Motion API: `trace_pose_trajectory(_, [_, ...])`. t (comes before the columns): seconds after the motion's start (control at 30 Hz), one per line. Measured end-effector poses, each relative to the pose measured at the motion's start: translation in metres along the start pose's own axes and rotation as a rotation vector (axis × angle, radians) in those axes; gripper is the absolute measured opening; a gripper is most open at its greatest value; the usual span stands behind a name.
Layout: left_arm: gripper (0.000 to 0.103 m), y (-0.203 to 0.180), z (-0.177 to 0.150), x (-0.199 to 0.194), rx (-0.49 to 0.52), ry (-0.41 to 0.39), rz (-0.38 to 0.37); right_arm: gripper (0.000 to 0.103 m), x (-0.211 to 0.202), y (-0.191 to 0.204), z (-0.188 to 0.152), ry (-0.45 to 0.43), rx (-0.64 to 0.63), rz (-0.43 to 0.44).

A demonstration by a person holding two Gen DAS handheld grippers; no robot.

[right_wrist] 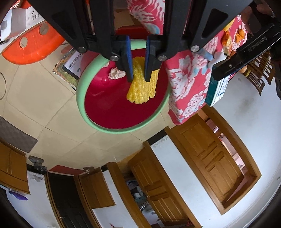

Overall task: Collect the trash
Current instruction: 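Carry the box and foam net over the bucket and open the right tool, then open the left tool to drop the medicine box into the bucket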

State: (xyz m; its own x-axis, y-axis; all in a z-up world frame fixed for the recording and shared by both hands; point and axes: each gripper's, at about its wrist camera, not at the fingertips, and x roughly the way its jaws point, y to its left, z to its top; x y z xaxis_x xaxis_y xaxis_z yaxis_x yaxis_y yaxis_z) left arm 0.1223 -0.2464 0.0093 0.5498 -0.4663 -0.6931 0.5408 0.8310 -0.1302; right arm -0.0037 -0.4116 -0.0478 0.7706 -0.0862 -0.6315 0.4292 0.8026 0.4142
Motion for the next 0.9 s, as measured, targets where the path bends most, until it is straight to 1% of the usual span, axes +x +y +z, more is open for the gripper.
trace_pose_trajectory(0.07, [0.058, 0.000, 0.000, 0.004, 0.004, 0.006, -0.002, 0.018, 0.001, -0.004, 0.001, -0.001, 0.009, -0.007])
trace_pose_trajectory(0.2, [0.058, -0.005, -0.001, 0.009, 0.012, 0.014, -0.007, 0.029, -0.001, -0.008, 0.003, -0.007, 0.015, -0.016])
trace_pose_trajectory(0.27, [0.058, -0.008, 0.000, 0.011, 0.018, 0.017, -0.010, 0.032, -0.001, -0.010, 0.004, -0.009, 0.021, -0.017])
trace_pose_trajectory(0.33, [0.058, -0.011, 0.000, 0.013, 0.027, 0.020, -0.013, 0.033, -0.004, -0.011, 0.004, -0.016, 0.022, -0.025])
trace_pose_trajectory(0.37, [0.058, -0.013, 0.000, 0.014, 0.033, 0.023, -0.016, 0.035, -0.007, -0.012, 0.005, -0.023, 0.020, -0.030])
trace_pose_trajectory(0.47, [0.059, -0.018, 0.000, 0.019, 0.048, 0.030, -0.020, 0.046, -0.014, -0.010, 0.006, -0.038, 0.023, -0.039])
trace_pose_trajectory(0.57, [0.058, -0.024, 0.001, 0.026, 0.065, 0.038, -0.023, 0.049, -0.022, -0.010, 0.007, -0.058, 0.018, -0.067])
trace_pose_trajectory(0.67, [0.059, -0.030, 0.002, 0.034, 0.082, 0.043, -0.027, 0.054, -0.029, -0.013, 0.007, -0.078, 0.026, -0.075])
trace_pose_trajectory(0.9, [0.059, -0.037, 0.002, 0.054, 0.102, 0.077, -0.014, 0.055, -0.035, -0.022, 0.007, -0.091, 0.059, -0.087])
